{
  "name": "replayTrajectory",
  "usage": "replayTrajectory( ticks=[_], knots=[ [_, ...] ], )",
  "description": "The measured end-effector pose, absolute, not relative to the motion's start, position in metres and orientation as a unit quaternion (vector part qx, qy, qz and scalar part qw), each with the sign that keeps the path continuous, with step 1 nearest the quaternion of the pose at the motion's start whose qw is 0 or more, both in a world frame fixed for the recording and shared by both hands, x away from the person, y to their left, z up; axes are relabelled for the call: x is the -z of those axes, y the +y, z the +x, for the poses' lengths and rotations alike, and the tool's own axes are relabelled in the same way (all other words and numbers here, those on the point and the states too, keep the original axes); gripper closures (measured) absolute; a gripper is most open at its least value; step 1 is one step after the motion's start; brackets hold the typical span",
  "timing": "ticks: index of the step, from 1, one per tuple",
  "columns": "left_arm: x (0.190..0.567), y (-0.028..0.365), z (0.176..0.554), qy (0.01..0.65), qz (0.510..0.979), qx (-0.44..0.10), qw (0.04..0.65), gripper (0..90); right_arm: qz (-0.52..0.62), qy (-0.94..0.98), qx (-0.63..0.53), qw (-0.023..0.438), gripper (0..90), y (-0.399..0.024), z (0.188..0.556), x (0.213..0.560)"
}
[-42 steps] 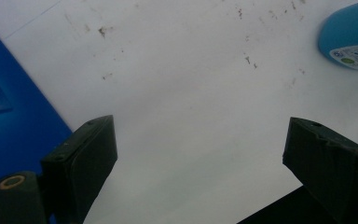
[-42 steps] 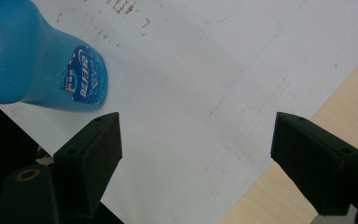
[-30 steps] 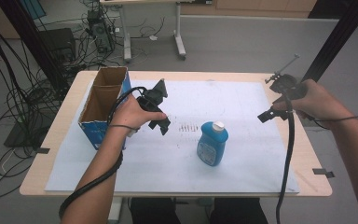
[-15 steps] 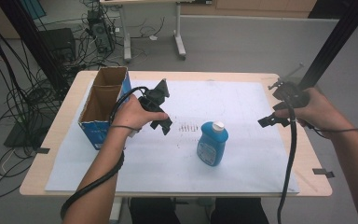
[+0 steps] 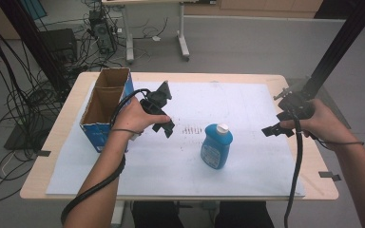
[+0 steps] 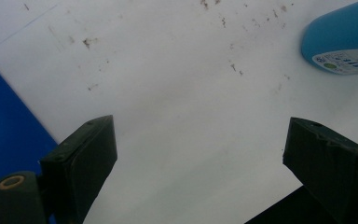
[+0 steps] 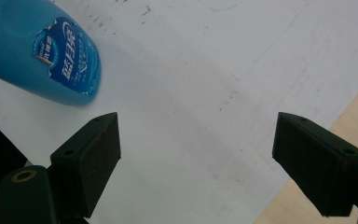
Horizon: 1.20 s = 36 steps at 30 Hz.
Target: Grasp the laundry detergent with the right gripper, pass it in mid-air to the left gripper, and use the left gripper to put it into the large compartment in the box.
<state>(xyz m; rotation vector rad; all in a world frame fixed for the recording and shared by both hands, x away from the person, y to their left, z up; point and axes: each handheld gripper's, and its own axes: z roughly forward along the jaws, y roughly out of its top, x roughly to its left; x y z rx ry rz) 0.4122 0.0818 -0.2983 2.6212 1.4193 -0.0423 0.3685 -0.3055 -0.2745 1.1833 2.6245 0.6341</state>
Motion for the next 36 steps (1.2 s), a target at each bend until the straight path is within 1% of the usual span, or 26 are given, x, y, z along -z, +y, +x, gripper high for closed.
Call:
replayTrajectory(
  ticks=[17, 36],
  knots=[
    [0.299, 0.080, 0.411, 0.470, 0.879, 0.016, 0.081, 10.2, 0.394, 0.885, -0.232, 0.090, 14.4, -0.309, 0.364, 0.295],
    [0.300, 0.079, 0.408, 0.466, 0.880, 0.015, 0.087, 10.2, 0.381, 0.881, -0.260, 0.107, 12.4, -0.310, 0.354, 0.314]
  ],
)
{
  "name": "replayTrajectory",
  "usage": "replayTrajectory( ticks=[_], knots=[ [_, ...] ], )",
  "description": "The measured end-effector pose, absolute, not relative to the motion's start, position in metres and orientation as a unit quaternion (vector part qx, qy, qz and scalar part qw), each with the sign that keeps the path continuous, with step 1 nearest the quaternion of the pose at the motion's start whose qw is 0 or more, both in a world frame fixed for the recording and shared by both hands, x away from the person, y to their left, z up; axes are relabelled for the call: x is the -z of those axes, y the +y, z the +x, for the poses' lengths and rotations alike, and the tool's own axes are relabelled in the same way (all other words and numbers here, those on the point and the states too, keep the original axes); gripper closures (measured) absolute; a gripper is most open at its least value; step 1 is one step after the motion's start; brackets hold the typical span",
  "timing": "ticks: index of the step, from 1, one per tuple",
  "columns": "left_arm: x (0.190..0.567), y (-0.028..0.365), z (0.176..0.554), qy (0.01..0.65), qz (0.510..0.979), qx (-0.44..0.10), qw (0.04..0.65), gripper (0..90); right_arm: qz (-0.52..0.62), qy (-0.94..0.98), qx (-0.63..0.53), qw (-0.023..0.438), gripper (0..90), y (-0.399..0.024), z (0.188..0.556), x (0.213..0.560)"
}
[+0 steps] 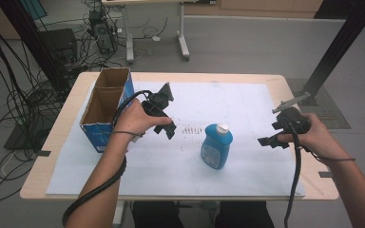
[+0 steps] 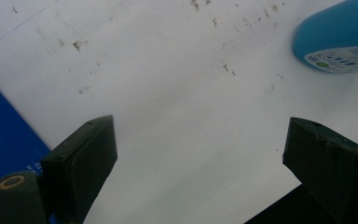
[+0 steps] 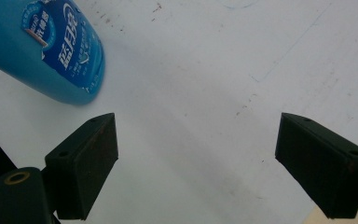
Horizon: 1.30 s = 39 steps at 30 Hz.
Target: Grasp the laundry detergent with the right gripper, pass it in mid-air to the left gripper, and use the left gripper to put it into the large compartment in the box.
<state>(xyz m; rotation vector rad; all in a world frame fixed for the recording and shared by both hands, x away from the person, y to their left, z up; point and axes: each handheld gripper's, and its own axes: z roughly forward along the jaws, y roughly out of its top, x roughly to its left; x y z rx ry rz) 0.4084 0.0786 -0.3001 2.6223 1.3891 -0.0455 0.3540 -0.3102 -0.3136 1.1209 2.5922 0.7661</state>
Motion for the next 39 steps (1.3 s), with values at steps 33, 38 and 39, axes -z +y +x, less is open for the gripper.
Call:
replayTrajectory(
  ticks=[33, 38, 39],
  knots=[
    [0.303, 0.074, 0.405, 0.464, 0.881, 0.018, 0.088, 10.2, 0.338, 0.883, -0.308, 0.106, 10.4, -0.308, 0.324, 0.347],
    [0.302, 0.074, 0.405, 0.465, 0.881, 0.018, 0.089, 10.3, 0.334, 0.883, -0.313, 0.105, 10.4, -0.306, 0.320, 0.349],
    [0.302, 0.074, 0.405, 0.465, 0.881, 0.017, 0.089, 10.3, 0.330, 0.884, -0.314, 0.104, 10.4, -0.305, 0.319, 0.350]
  ],
)
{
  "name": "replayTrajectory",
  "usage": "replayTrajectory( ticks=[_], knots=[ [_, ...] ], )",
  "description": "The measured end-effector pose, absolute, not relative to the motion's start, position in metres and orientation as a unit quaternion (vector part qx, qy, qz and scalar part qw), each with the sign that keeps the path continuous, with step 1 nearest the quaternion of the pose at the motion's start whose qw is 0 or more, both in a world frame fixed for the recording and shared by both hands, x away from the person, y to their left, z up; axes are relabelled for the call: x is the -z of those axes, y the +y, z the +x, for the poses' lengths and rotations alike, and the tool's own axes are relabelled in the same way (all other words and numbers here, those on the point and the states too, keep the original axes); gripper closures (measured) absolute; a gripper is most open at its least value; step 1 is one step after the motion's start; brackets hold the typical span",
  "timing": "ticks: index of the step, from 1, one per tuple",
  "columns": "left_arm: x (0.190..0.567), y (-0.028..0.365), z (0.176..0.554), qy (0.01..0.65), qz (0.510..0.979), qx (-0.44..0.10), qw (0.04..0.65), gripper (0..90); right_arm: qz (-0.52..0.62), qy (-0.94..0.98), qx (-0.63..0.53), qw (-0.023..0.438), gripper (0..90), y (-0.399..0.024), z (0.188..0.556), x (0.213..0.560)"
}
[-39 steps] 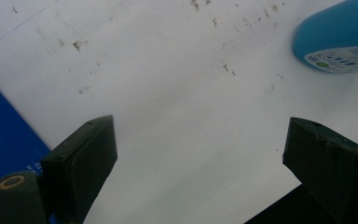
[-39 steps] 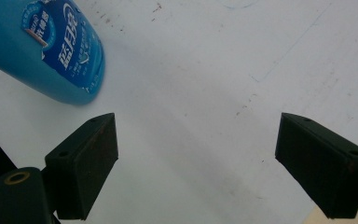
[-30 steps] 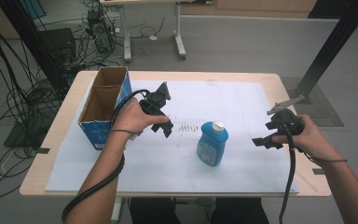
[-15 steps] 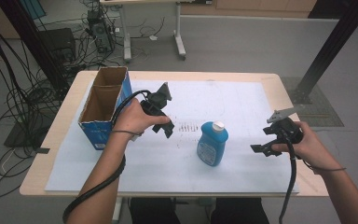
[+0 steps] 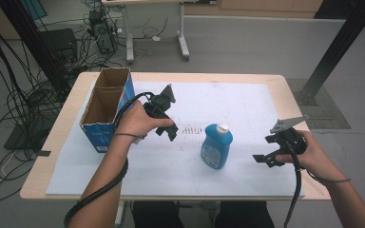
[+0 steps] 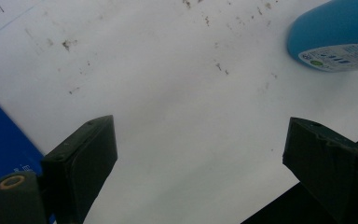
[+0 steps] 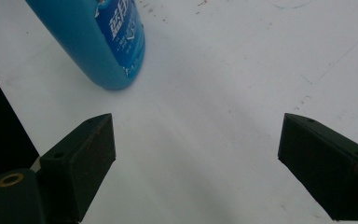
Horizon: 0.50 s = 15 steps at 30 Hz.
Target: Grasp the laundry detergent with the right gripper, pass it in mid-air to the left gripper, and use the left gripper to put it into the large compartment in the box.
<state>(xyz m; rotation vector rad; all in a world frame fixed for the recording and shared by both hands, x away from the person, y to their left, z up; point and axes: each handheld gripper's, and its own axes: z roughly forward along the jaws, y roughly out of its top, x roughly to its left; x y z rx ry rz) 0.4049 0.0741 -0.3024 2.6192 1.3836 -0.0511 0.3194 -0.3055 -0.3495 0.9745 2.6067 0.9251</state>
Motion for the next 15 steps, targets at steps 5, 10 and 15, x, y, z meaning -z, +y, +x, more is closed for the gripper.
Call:
replayTrajectory(
  ticks=[5, 10, 15],
  knots=[
    [0.3035, 0.0755, 0.4040, 0.465, 0.881, 0.018, 0.090, 10.2, 0.323, 0.885, -0.320, 0.106, 10.3, -0.3030, 0.3163, 0.3524],
    [0.3044, 0.0771, 0.4029, 0.467, 0.879, 0.019, 0.091, 10.2, 0.319, 0.885, -0.323, 0.105, 9.4, -0.3000, 0.3131, 0.3559],
    [0.3032, 0.0783, 0.4021, 0.468, 0.879, 0.017, 0.090, 10.2, 0.316, 0.883, -0.328, 0.111, 9.1, -0.2983, 0.3112, 0.3577]
  ],
)
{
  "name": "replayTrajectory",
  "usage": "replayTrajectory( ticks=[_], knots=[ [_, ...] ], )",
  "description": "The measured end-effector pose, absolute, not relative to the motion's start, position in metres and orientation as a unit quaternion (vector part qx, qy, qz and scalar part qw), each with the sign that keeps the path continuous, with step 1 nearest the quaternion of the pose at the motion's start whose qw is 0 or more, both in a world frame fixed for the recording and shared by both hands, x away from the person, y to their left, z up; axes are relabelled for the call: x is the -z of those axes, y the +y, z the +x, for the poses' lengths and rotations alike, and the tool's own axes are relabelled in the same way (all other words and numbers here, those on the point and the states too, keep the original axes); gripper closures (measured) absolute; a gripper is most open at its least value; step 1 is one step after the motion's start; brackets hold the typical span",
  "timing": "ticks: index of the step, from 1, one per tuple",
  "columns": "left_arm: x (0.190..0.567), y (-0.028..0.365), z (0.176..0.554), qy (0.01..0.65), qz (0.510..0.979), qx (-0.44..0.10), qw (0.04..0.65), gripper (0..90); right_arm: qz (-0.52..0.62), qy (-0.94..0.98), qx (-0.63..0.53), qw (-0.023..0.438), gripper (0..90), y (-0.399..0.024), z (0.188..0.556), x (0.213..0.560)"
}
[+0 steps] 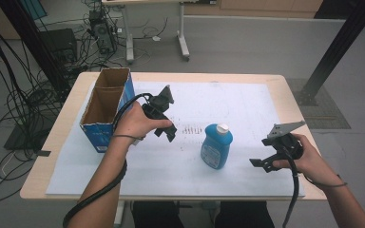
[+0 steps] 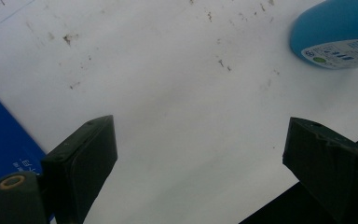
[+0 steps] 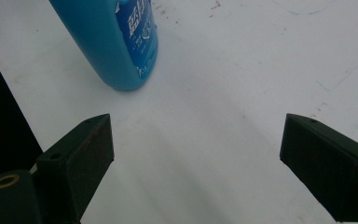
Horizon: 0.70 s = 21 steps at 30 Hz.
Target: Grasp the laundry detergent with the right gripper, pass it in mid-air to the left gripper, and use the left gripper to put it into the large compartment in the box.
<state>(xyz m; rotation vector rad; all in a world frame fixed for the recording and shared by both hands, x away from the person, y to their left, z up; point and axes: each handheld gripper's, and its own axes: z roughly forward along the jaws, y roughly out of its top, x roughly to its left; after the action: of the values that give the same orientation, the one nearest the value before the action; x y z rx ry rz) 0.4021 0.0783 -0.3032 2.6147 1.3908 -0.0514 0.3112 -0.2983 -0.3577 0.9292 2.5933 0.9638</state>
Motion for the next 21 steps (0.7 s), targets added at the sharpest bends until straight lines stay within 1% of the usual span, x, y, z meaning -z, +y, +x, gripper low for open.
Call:
replayTrajectory(
  ticks=[21],
  knots=[
    [0.307, 0.078, 0.402, 0.471, 0.877, 0.019, 0.087, 10.2, 0.300, 0.880, -0.353, 0.103, 7.6, -0.292, 0.302, 0.369]
  ],
)
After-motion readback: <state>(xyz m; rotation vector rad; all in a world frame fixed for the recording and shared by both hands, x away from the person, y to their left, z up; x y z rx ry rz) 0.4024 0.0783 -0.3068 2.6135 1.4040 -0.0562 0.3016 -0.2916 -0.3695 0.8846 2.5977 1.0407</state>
